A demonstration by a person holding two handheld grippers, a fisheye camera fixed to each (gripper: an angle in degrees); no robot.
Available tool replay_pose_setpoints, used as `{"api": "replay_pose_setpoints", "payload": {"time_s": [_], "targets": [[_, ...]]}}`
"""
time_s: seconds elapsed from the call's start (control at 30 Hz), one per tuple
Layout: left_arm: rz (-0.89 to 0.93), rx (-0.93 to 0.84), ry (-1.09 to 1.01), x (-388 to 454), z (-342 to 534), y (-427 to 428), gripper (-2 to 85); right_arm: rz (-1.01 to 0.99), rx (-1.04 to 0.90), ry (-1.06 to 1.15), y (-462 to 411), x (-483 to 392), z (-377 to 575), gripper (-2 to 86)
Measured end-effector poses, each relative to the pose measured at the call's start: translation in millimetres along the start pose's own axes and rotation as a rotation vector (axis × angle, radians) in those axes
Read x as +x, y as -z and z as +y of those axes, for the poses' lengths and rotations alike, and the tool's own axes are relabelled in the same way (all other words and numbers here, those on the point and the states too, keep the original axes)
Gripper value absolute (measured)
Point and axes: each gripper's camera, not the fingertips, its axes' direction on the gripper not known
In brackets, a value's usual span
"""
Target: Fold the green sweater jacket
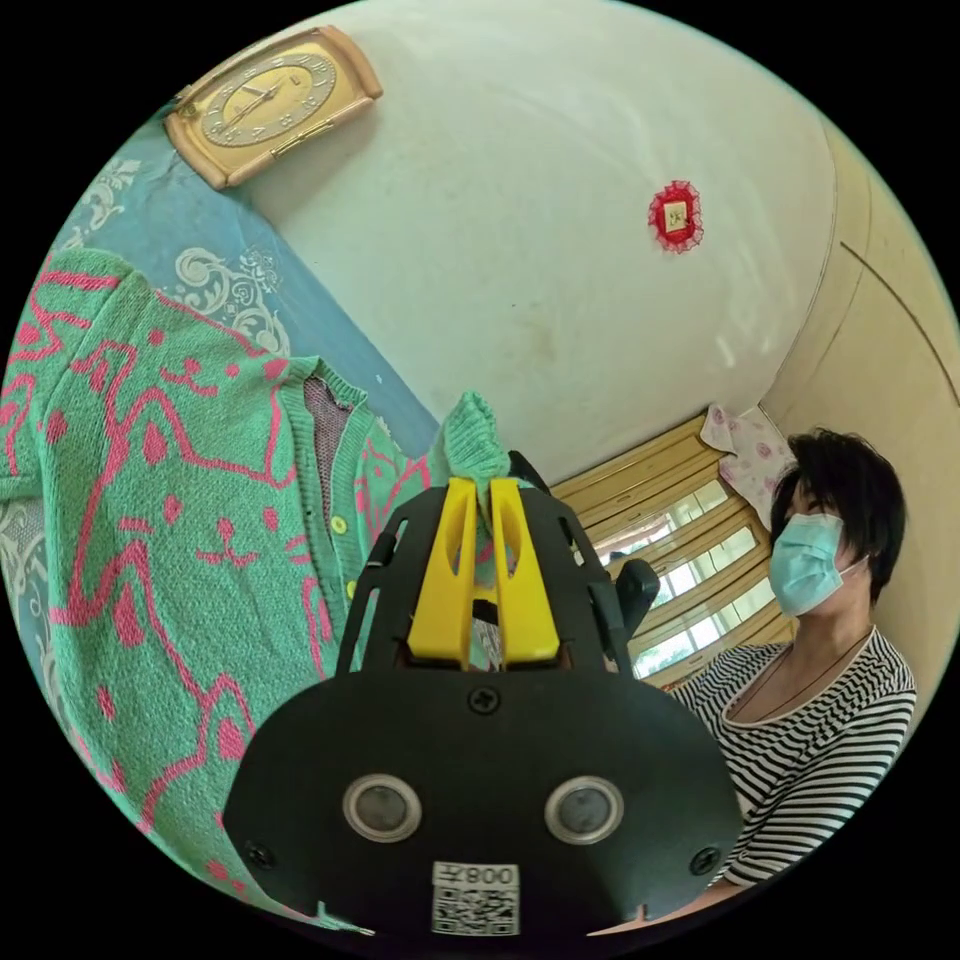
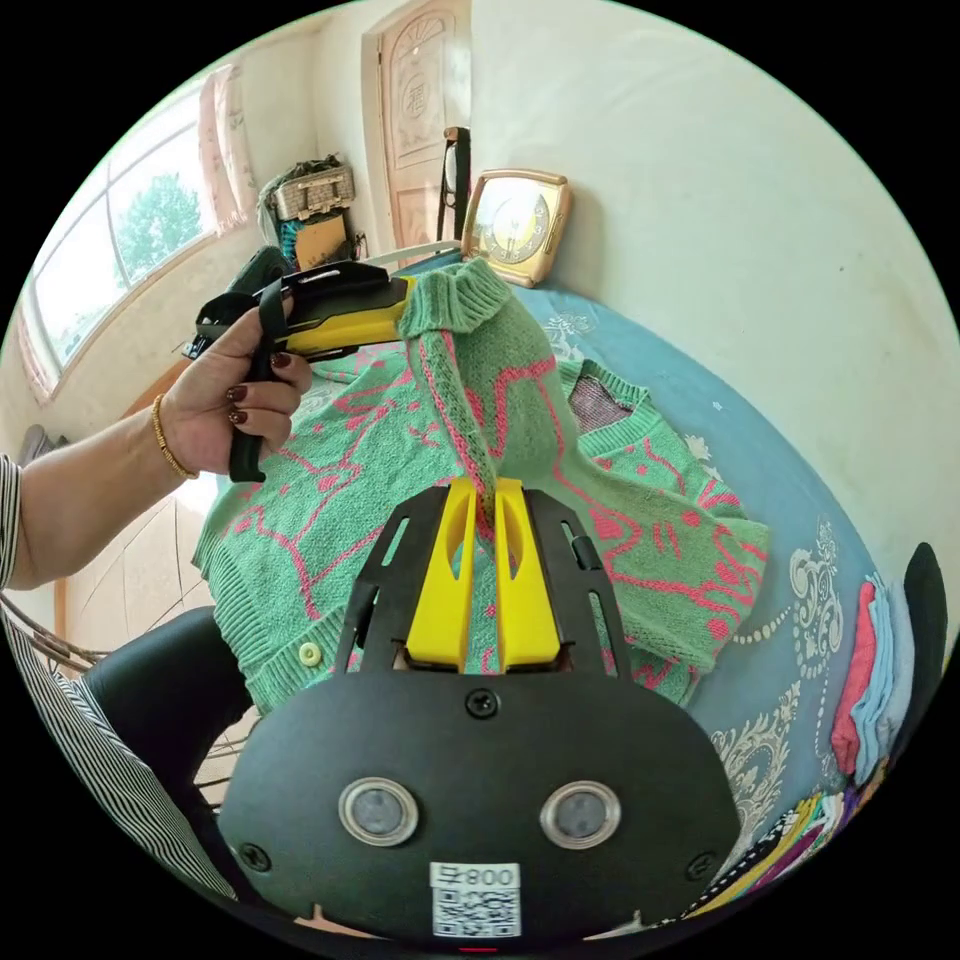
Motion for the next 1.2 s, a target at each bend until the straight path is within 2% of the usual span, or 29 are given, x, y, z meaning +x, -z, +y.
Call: {"api": "replay_pose_setpoints", "payload": {"time_s": [0.3,0.57,0.67,0.97,1.1,1.2], "targets": [[-0.002,0.01,-0.031,-71,2,84,3.3,-0.064,-0.016,-0.003,-42,-43,-61,3.4],[-0.091,-0.032,0.117,-160,23,133,5.2,-0.075,-0.15,0.001,-113,-72,-97,3.7],[-0.102,0.004,0.186,-180,38,153,8.0,-0.065,-0.199,0.011,-135,-82,-102,3.7],[-0.218,-0.036,0.23,-175,46,163,16.2,0.018,-0.196,0.075,-150,-111,-112,3.7],[-0.266,-0.172,0.232,-180,35,136,13.1,0.125,-0.21,0.161,-158,-133,-112,3.7],[-0.306,-0.183,0.242,-183,32,123,7.4,0.23,-0.22,0.228,-164,-149,-107,3.5]]}}
